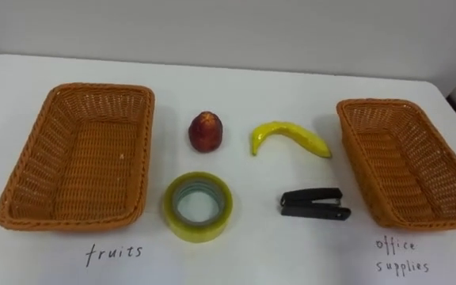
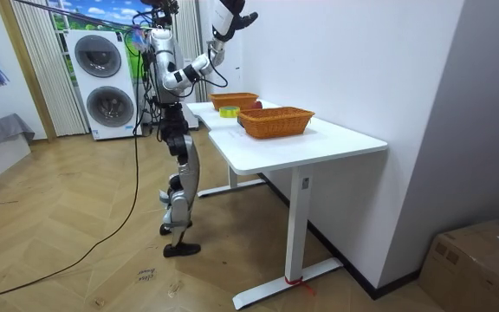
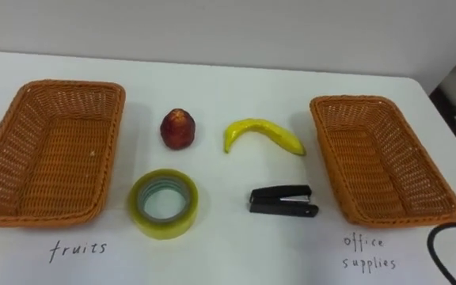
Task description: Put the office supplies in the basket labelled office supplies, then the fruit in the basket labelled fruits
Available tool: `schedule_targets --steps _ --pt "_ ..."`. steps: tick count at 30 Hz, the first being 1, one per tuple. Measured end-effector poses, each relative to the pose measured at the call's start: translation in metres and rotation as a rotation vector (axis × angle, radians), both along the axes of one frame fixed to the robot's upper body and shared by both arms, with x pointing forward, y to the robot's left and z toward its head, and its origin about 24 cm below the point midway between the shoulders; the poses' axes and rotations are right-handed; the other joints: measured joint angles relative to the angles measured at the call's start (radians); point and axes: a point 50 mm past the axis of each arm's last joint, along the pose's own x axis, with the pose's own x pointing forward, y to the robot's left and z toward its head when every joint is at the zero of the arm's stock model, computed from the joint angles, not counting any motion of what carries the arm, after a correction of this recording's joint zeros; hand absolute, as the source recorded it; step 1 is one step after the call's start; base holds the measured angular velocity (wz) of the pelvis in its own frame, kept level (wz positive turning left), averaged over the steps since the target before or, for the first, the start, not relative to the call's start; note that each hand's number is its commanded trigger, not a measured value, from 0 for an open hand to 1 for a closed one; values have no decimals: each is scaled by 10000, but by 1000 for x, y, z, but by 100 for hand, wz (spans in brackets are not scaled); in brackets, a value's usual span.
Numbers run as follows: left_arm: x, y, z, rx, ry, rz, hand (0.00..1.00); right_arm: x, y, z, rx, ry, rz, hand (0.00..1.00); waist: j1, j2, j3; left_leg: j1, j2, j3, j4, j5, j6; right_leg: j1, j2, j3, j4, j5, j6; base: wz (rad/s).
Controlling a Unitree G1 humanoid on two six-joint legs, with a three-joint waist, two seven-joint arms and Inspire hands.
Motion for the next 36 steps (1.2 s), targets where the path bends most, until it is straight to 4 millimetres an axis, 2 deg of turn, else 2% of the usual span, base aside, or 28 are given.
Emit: schedule_targets --steps 6,10,12,15,18,21,24,36 --pt "2 -1 -1 -177 61 -119 0 15 21 5 -1124 1015 1480 0 36 146 -17 11 6 -31 81 3 5 -30 -26 -70 38 0 -1 1" --pt "1 0 0 -303 146 -186 0 24 35 3 -1919 1885 2573 0 172 213 -85 61 2 -46 81 8 12 19 -34 -105 31 5 -10 1" --pt "2 0 0 -320 195 -370 0 27 41 2 -2203 2210 2999 0 225 220 -81 76 2 -66 81 8 13 39 -36 -132 30 6 -11 3" --pt "4 -2 -1 -400 207 -622 0 33 50 -3 -2573 2861 3773 0 265 162 -105 60 2 -123 81 8 13 46 -36 -163 30 9 -16 4" --pt "5 -1 -1 -500 213 -710 0 38 59 -8 -3089 3549 4457 0 279 114 -86 42 1 -189 80 9 13 48 -30 -194 31 11 -19 4" --pt "7 -1 -1 -510 186 -725 0 42 62 -11 -3361 4229 4909 0 275 14 -47 12 1 -195 80 9 12 66 -31 -210 31 14 -23 1" --pt "6 -1 -1 -583 235 -714 0 47 64 -20 -3574 5117 5404 0 275 -60 -44 5 3 -192 80 9 13 58 -33 -211 31 16 -23 0" --pt "9 2 -1 -1053 300 -910 0 55 76 -36 -4840 7349 6606 0 279 -57 -45 -15 13 -171 73 9 13 55 -22 -220 31 25 -26 0"
